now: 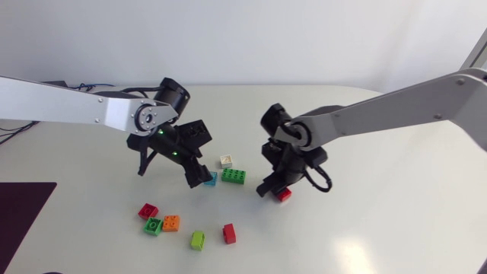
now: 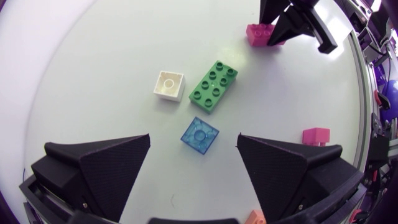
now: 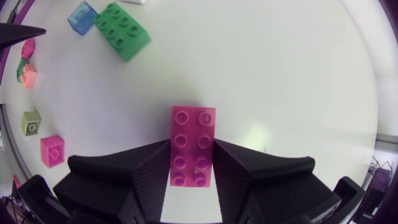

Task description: Sort duplo bricks by size, large to the right and small to the left

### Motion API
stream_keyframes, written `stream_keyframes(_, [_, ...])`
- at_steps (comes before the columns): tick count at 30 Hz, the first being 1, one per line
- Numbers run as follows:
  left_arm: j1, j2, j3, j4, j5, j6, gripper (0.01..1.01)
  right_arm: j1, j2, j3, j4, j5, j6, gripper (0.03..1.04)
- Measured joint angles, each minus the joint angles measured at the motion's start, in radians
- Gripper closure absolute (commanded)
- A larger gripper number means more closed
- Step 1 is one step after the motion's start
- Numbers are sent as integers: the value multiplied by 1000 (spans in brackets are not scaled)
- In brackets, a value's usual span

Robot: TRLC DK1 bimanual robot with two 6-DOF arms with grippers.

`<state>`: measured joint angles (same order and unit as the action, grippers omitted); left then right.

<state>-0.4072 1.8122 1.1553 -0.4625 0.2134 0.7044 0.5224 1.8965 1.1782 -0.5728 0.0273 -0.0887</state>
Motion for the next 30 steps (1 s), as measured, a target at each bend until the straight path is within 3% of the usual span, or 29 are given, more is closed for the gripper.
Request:
stream_keyframes(6, [-54,119,98,16,0,-43,48,-214,-128,-186,12,6,-70,721])
stream_keyframes(7, [-59,133,112,18,0,-45,49,-240,-147,-215,24,5,-82,605])
stream_keyframes(9, [-63,159,133,23,-10,-49,49,-273,-181,-257,27,4,-100,177])
stream_keyframes(10, [-64,167,138,24,-13,-50,49,-280,-194,-272,26,3,-108,57])
stream_keyframes(15, [-55,196,141,24,-52,-52,57,-274,-272,-304,12,-4,-114,57])
stream_keyframes(18, [-37,196,141,25,-64,-51,111,-253,-304,-304,11,-5,-114,57])
stream_keyframes(23, [-19,192,98,34,-68,-50,362,-204,-304,-291,0,-12,-113,59])
stream_keyframes(27, [-11,174,37,54,-65,-43,738,-165,-299,-243,-8,-11,-110,62])
stream_keyframes(30, [-4,148,-7,77,-64,-40,739,-134,-288,-200,-12,-11,-106,62])
